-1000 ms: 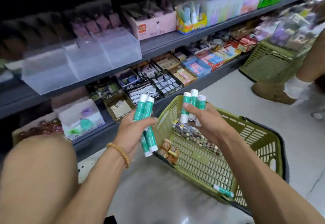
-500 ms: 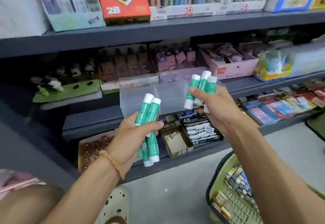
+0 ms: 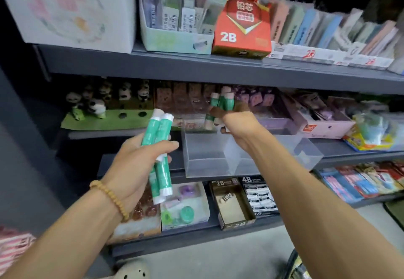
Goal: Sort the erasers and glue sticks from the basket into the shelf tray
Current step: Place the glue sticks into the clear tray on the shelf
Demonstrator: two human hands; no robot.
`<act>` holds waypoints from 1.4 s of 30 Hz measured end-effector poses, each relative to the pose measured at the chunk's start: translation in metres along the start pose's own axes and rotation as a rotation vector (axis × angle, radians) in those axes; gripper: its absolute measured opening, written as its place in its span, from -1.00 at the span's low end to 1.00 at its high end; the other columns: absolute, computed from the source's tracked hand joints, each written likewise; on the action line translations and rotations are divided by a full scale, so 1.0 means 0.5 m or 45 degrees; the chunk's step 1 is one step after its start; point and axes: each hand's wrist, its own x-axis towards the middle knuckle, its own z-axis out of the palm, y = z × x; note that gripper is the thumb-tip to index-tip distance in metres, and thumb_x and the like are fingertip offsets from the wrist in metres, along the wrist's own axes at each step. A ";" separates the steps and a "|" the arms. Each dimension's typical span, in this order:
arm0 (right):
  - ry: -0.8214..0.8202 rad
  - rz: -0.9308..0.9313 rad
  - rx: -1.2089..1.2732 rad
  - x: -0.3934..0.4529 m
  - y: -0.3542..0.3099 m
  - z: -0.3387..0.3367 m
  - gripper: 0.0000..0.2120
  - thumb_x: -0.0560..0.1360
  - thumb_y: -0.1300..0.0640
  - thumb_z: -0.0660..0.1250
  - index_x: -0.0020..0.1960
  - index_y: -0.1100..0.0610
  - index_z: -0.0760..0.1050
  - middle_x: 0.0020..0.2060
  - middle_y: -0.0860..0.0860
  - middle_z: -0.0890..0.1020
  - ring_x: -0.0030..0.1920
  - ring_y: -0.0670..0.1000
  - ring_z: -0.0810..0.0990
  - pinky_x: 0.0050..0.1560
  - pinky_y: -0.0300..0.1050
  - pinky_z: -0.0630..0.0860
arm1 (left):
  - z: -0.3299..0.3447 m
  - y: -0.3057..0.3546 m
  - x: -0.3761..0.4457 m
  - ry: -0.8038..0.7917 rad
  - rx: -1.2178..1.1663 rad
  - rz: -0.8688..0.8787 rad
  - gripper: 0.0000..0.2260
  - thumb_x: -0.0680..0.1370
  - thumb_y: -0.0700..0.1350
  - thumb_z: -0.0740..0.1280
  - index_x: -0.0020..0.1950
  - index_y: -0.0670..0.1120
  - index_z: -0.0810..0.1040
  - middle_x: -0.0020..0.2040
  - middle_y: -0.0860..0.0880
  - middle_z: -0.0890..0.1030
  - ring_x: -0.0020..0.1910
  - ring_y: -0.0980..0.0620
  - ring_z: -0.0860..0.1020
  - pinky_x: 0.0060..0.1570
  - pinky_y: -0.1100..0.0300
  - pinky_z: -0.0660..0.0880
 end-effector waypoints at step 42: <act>-0.667 -0.291 -1.157 0.063 -0.027 0.026 -0.81 0.48 -0.01 0.47 0.07 -0.02 0.61 -0.19 -0.16 0.62 -0.14 -0.07 0.62 -0.09 -0.20 0.52 | -0.010 0.013 0.021 0.008 -0.059 -0.005 -0.78 0.41 -0.13 0.47 0.05 -0.06 0.65 -0.25 0.08 0.62 -0.32 0.14 0.59 -0.17 0.19 0.47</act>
